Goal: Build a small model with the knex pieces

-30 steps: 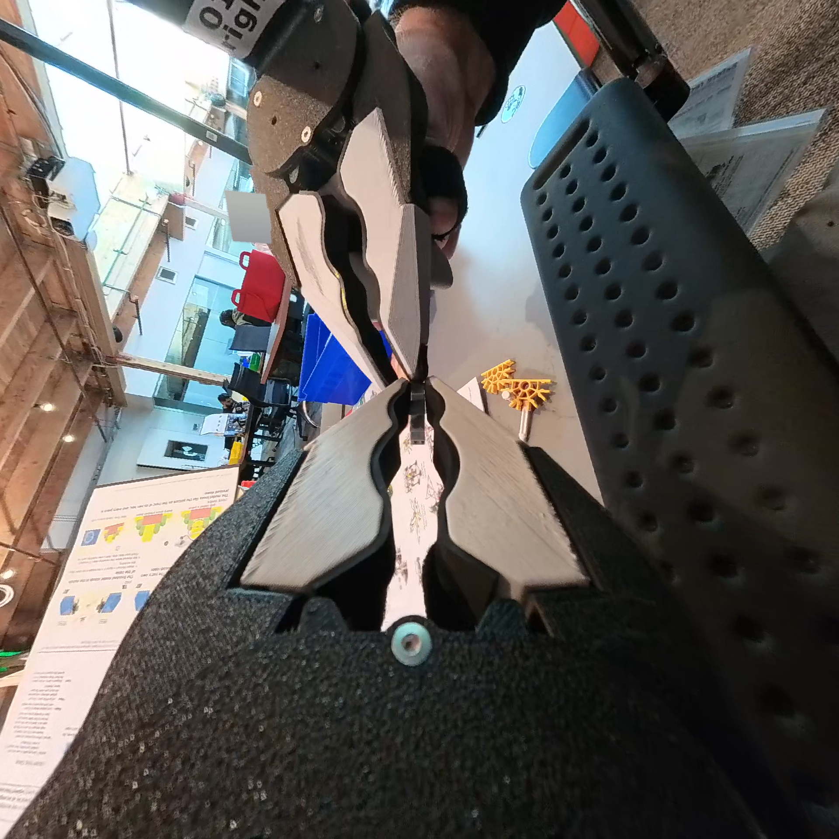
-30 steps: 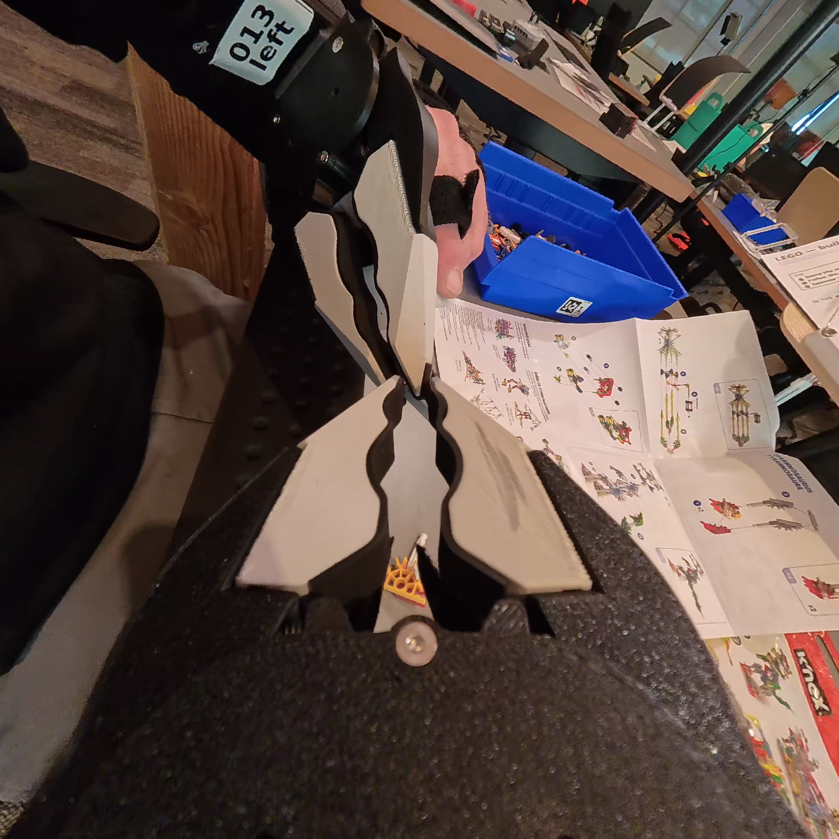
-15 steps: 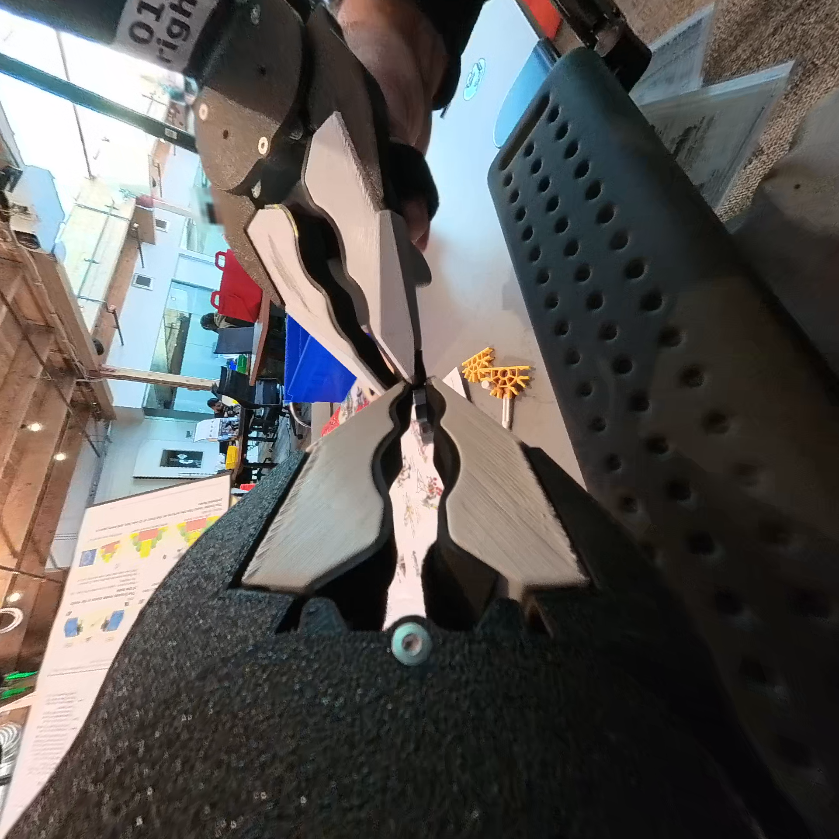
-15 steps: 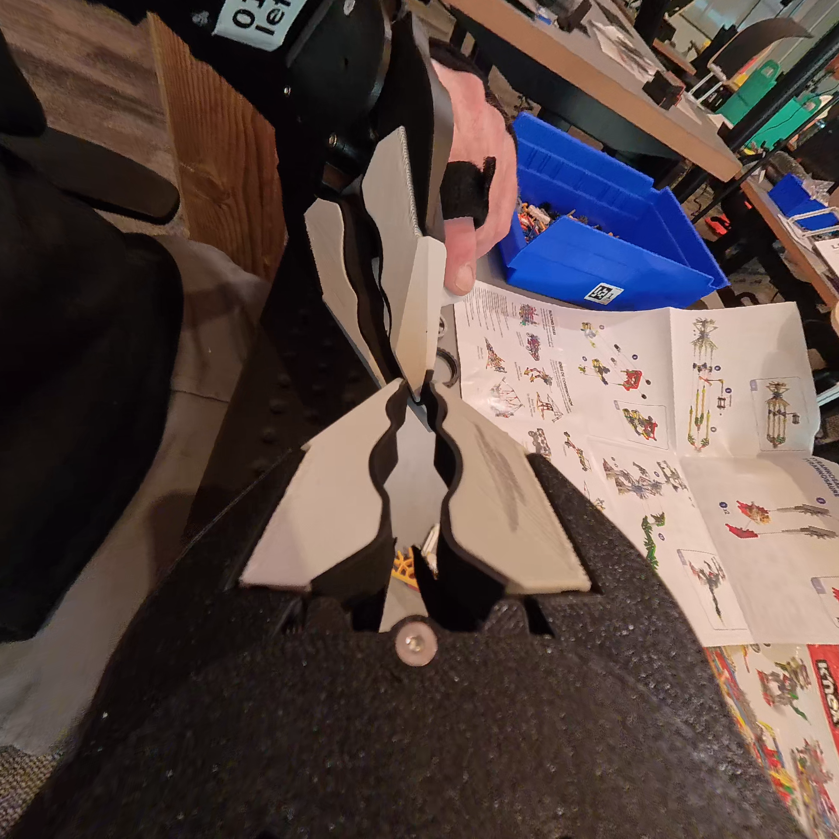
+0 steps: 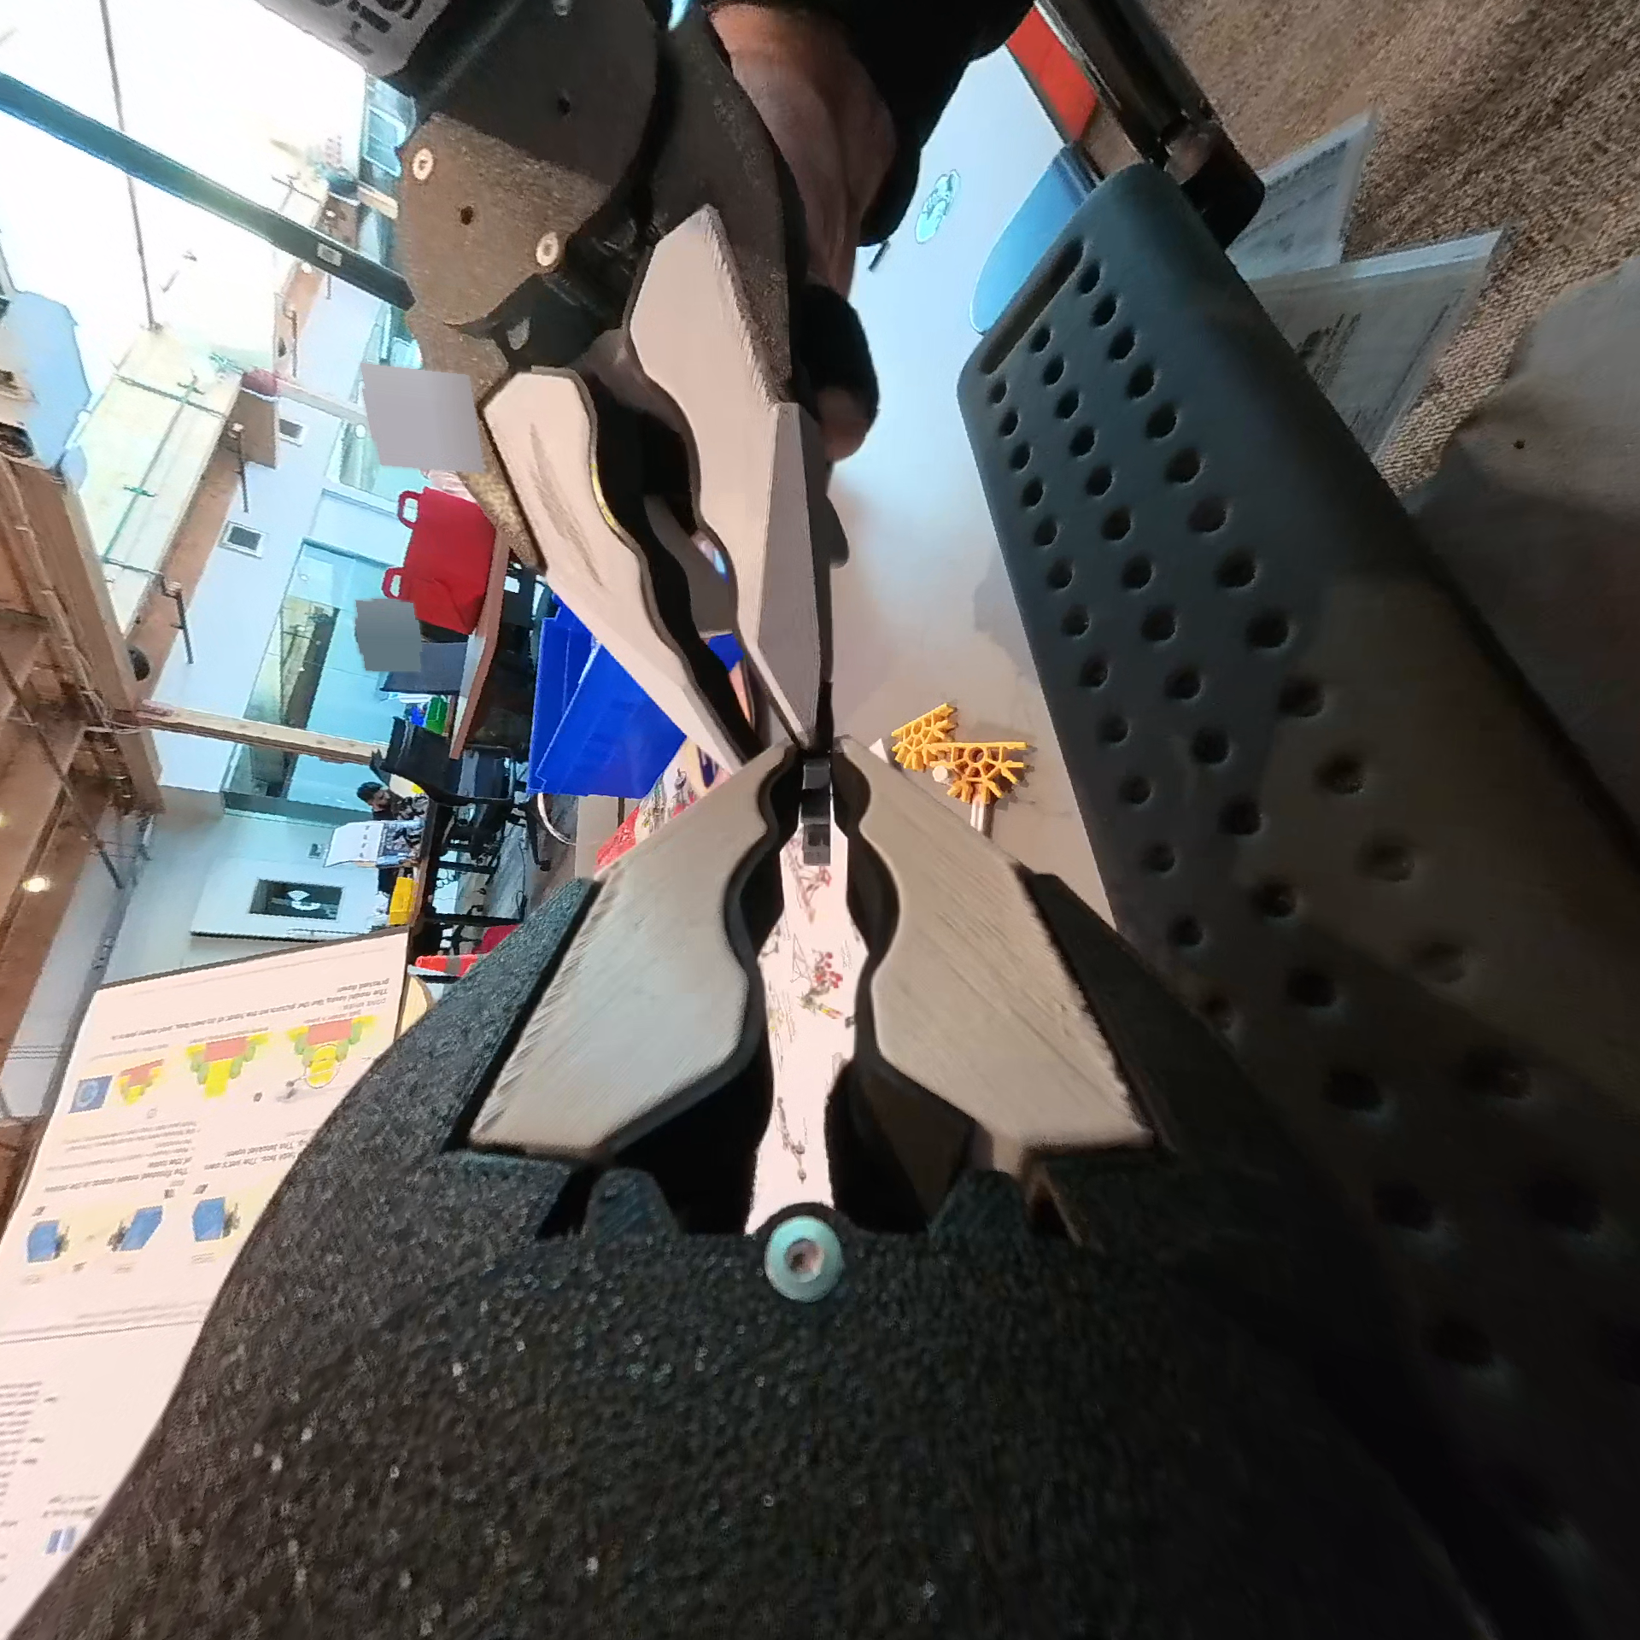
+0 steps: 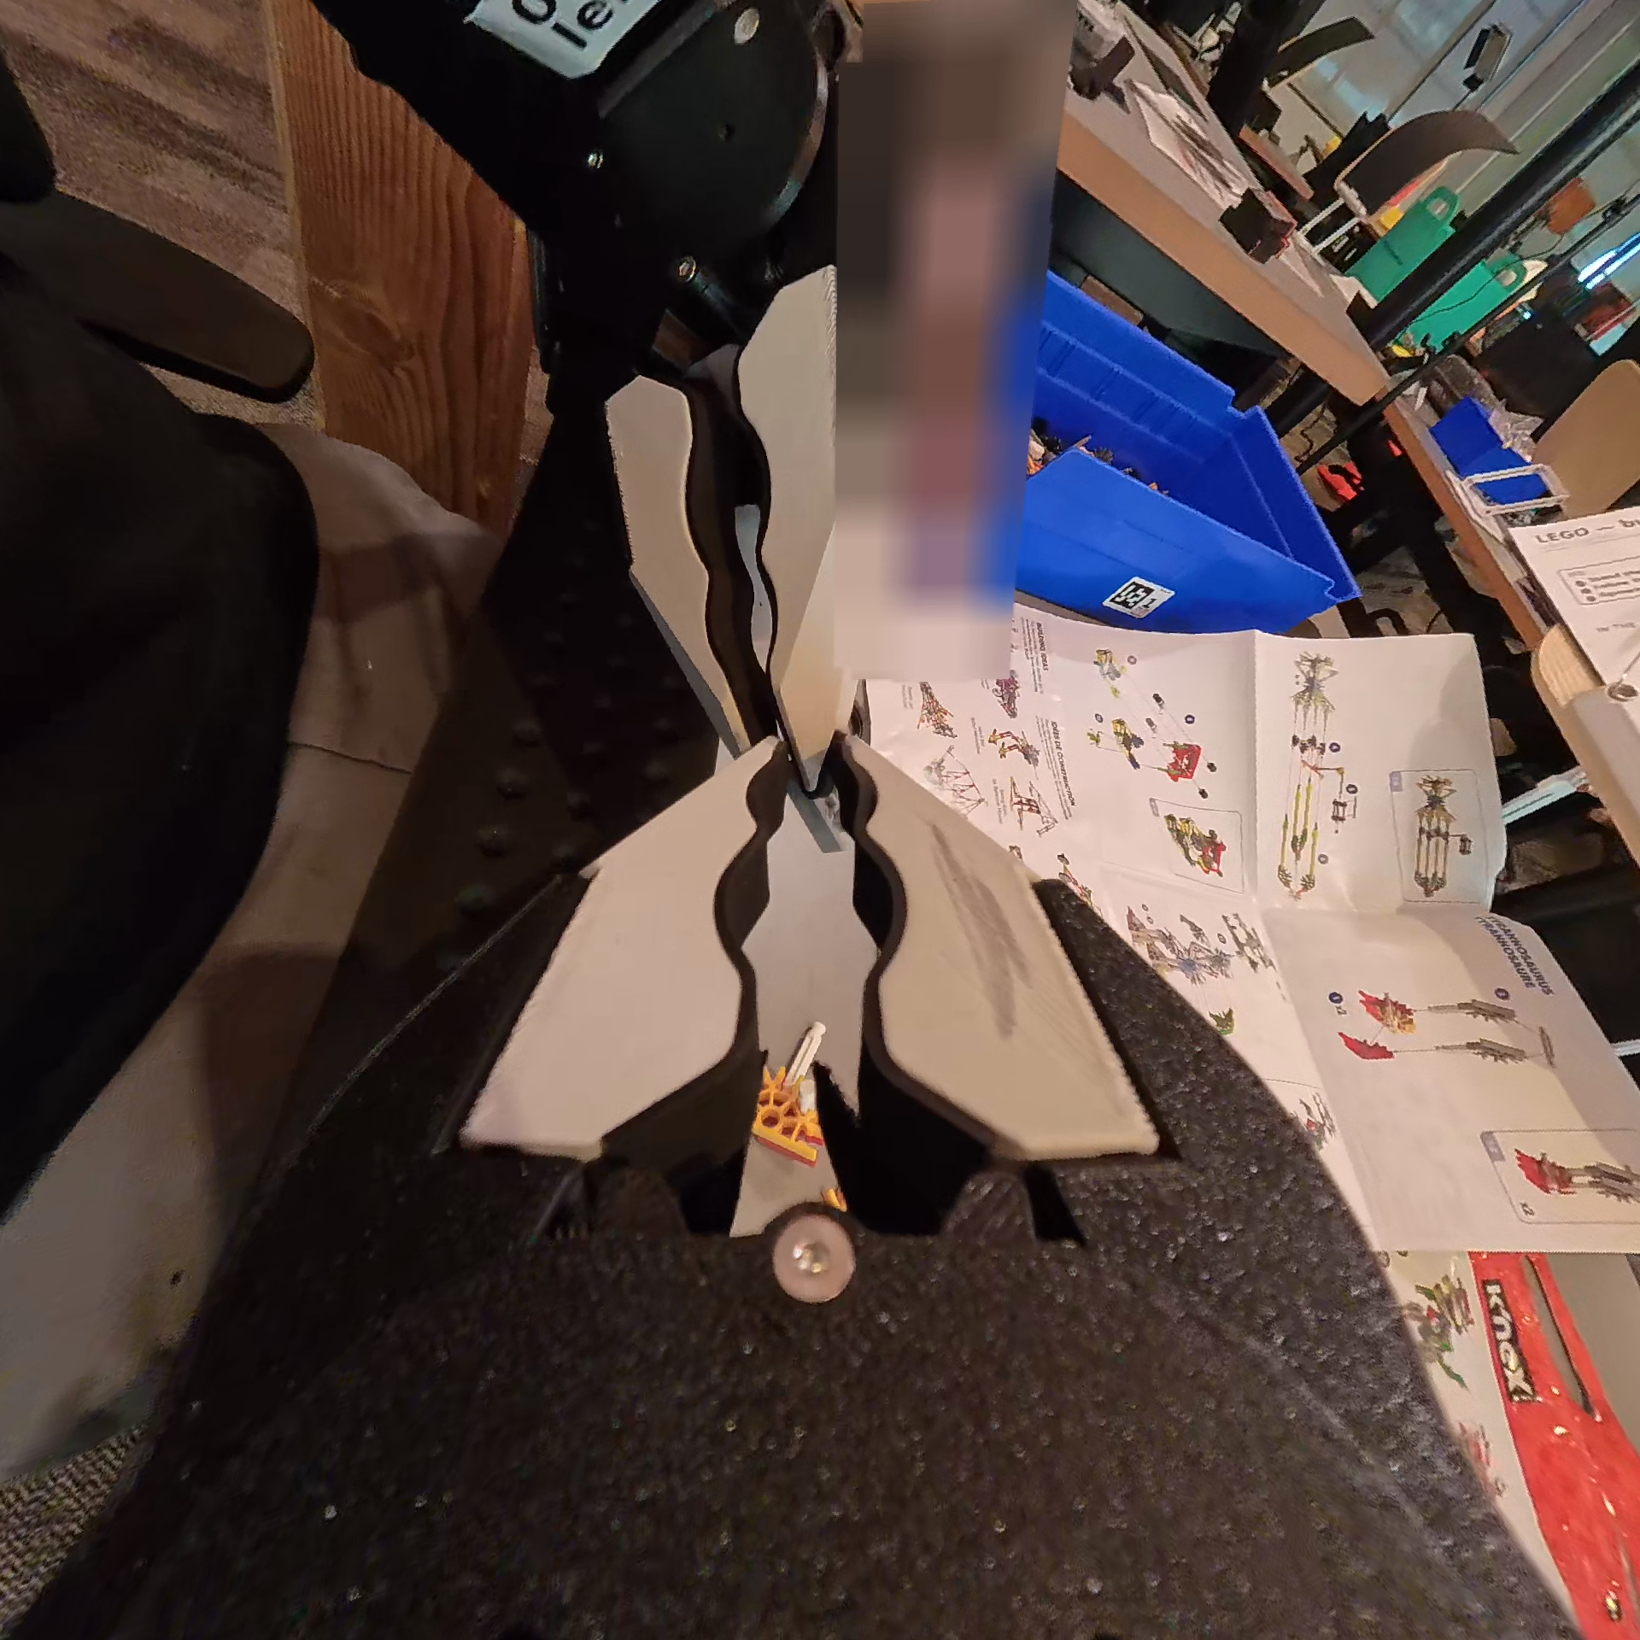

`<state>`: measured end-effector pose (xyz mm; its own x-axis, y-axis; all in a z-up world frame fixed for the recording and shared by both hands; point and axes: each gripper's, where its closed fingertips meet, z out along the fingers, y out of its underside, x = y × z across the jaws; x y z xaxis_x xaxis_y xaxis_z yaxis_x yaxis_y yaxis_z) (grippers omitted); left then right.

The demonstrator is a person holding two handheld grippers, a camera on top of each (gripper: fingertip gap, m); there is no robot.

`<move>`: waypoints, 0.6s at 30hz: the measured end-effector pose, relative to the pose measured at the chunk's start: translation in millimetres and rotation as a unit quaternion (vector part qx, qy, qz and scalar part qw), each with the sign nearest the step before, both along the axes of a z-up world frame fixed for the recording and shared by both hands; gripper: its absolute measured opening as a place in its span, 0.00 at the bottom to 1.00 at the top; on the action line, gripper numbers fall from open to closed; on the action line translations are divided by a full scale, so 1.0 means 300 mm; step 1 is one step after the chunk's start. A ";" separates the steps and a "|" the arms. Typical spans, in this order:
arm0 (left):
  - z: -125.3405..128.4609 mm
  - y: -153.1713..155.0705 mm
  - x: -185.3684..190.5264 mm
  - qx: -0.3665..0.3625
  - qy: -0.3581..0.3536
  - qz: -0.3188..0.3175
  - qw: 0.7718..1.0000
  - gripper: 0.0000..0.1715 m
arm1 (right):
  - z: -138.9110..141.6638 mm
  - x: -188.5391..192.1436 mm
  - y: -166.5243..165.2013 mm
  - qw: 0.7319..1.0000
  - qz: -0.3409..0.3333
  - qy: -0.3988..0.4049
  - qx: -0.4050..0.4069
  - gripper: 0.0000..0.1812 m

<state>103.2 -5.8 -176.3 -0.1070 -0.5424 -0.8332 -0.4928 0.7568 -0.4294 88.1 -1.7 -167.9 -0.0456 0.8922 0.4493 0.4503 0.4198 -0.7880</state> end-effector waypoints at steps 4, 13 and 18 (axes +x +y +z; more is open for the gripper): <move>-0.014 -0.005 -0.003 0.019 0.024 -0.003 1.000 0.03 | -0.015 -0.004 -0.007 1.000 0.003 -0.011 0.004 0.05; -0.045 -0.027 0.005 0.048 0.072 -0.012 0.996 0.02 | -0.045 0.000 -0.032 0.999 0.020 -0.040 0.012 0.04; -0.082 -0.034 0.004 0.048 0.093 -0.017 0.994 0.02 | -0.083 0.000 -0.040 0.996 0.023 -0.073 0.037 0.04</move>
